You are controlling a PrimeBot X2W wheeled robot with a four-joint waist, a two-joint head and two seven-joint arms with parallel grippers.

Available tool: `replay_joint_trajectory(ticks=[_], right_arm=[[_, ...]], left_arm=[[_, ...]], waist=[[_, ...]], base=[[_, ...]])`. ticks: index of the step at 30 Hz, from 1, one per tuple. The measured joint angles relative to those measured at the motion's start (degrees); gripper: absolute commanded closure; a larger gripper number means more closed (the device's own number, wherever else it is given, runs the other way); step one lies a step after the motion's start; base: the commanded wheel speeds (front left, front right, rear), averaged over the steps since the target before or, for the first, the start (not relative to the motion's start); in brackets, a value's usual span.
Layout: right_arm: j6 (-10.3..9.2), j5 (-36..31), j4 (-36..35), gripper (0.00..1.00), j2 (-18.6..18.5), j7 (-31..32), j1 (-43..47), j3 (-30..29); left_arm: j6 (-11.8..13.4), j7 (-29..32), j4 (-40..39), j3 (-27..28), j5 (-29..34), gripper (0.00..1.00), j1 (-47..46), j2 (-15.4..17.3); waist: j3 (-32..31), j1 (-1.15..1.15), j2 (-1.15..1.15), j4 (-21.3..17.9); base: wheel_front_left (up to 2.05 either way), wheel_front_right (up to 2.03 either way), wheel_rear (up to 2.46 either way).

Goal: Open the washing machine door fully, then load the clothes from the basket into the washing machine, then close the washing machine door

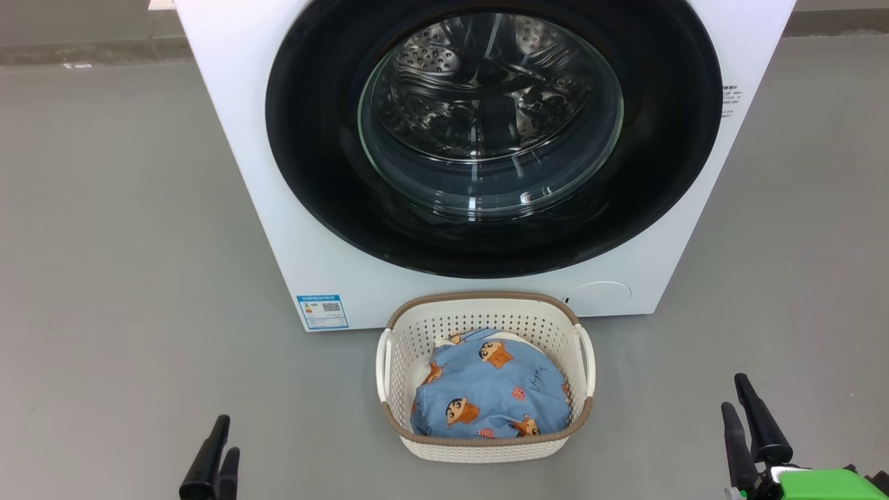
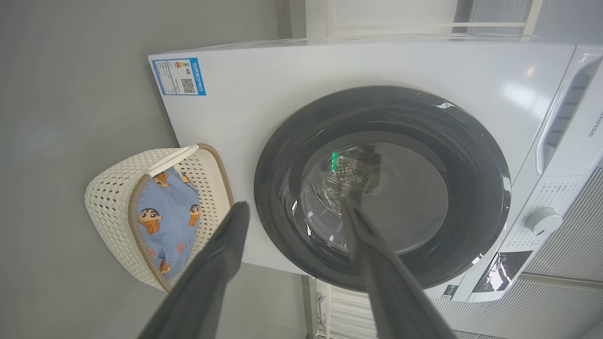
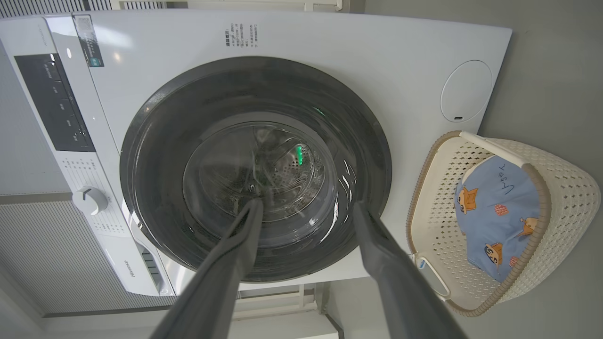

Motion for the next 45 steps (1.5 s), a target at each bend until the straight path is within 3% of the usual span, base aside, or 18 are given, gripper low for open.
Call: replay_joint_trajectory(ticks=[21, 45], right_arm=[[0.0, -11.49, -4.82, 0.0, -1.11, -3.46, 0.97, 1.53], [0.0, -29.17, -9.05, 0.0, -3.57, -7.5, 1.01, 3.39]], left_arm=[[-0.01, -3.53, -1.6, -2.59, 11.14, 0.0, -0.14, 0.23], [-0.08, -7.38, -3.25, -5.45, 37.57, 0.0, -1.28, 0.48]], waist=[[0.1, 0.0, 0.0, 0.03], [0.33, -0.01, 0.0, 0.23]], base=[[0.0, 0.0, 0.0], [0.0, 0.0, 0.0]])
